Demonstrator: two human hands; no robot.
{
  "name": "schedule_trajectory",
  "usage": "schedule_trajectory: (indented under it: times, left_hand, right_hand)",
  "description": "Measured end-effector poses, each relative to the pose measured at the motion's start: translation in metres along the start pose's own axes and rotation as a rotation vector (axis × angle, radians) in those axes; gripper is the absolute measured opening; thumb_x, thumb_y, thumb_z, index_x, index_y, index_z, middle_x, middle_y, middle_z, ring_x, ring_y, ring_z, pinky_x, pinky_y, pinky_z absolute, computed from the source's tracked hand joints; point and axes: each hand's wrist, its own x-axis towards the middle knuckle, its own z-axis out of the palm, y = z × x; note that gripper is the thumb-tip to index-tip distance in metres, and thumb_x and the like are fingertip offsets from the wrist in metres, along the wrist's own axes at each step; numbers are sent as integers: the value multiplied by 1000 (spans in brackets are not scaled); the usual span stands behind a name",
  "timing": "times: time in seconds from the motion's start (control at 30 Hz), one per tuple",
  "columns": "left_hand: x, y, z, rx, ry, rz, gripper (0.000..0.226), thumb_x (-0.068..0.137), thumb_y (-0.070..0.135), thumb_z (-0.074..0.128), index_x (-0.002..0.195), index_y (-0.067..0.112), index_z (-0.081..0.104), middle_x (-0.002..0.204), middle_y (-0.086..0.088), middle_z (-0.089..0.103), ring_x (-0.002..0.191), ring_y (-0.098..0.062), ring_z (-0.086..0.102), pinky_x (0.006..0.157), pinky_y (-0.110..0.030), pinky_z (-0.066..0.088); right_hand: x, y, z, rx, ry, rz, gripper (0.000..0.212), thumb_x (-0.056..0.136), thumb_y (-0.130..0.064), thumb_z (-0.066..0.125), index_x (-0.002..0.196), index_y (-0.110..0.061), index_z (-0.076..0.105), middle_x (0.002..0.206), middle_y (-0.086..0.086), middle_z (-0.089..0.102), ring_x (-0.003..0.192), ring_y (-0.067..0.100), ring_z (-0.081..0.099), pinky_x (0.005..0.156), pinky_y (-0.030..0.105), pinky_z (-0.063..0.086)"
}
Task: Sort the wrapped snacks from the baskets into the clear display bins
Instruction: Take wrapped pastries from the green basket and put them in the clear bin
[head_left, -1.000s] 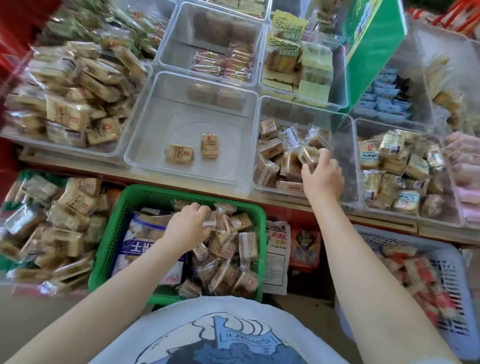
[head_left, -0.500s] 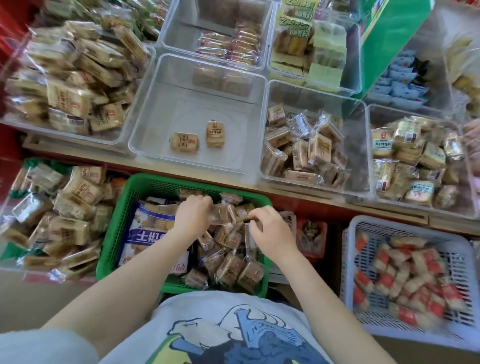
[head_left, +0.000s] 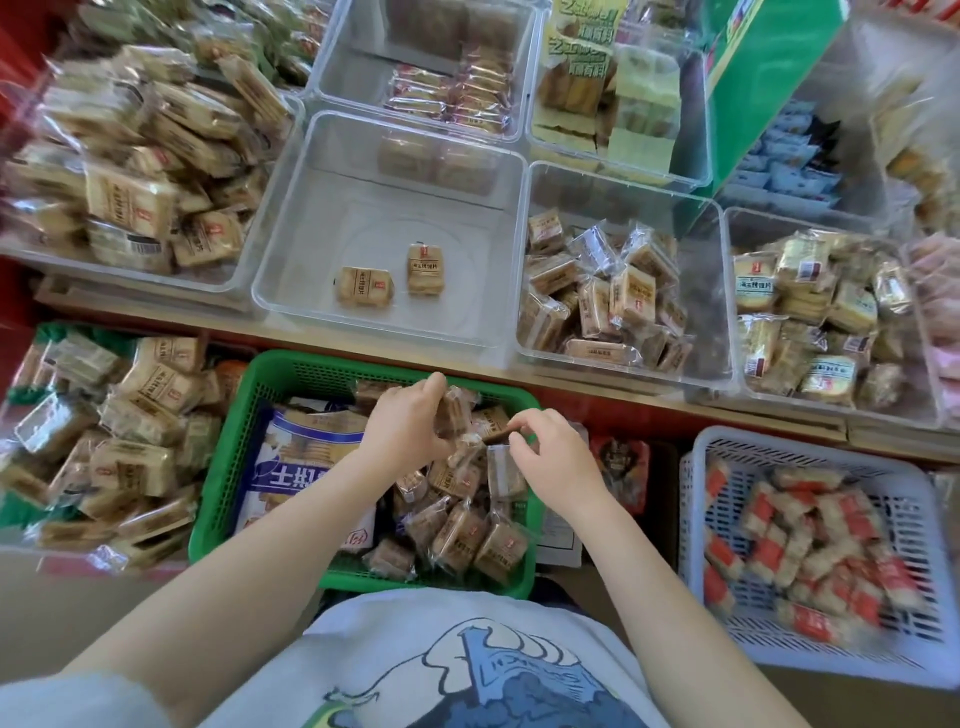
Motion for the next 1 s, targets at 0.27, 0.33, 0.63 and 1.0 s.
schedule_trajectory:
  times: [0.27, 0.33, 0.63, 1.0]
  left_hand:
    - [-15, 36, -20, -109, 230, 253, 63, 71, 20, 79, 130, 19, 57, 123, -2, 59, 111, -25, 51, 80, -37, 50]
    - [-11, 43, -25, -101, 204, 179, 72, 77, 25, 77, 142, 23, 47, 136, -3, 52, 121, -25, 49, 86, -37, 49]
    - [-15, 12, -19, -35, -28, -133, 56, 96, 42, 51, 146, 20, 39, 137, -3, 45, 119, -20, 49, 78, -34, 54]
    - [-17, -6, 27, -27, -183, -216, 60, 92, 41, 61, 145, 24, 38, 135, -4, 50, 117, -23, 51, 86, -37, 53]
  right_hand:
    - [9, -29, -19, 404, -52, 11, 36, 84, -41, 77, 114, -28, 61, 104, -10, 68, 99, 7, 63, 84, 27, 51]
    - [10, -29, -29, 356, 29, -22, 31, 86, -34, 77, 110, -24, 61, 95, -13, 66, 88, 2, 60, 75, 18, 46]
    - [65, -14, -103, -78, 687, -153, 32, 93, -15, 63, 124, -22, 61, 110, 0, 59, 103, 21, 53, 82, 32, 45]
    - [82, -4, -69, -401, 384, -157, 40, 95, -21, 56, 134, -12, 59, 151, 16, 43, 143, 33, 34, 114, 52, 28]
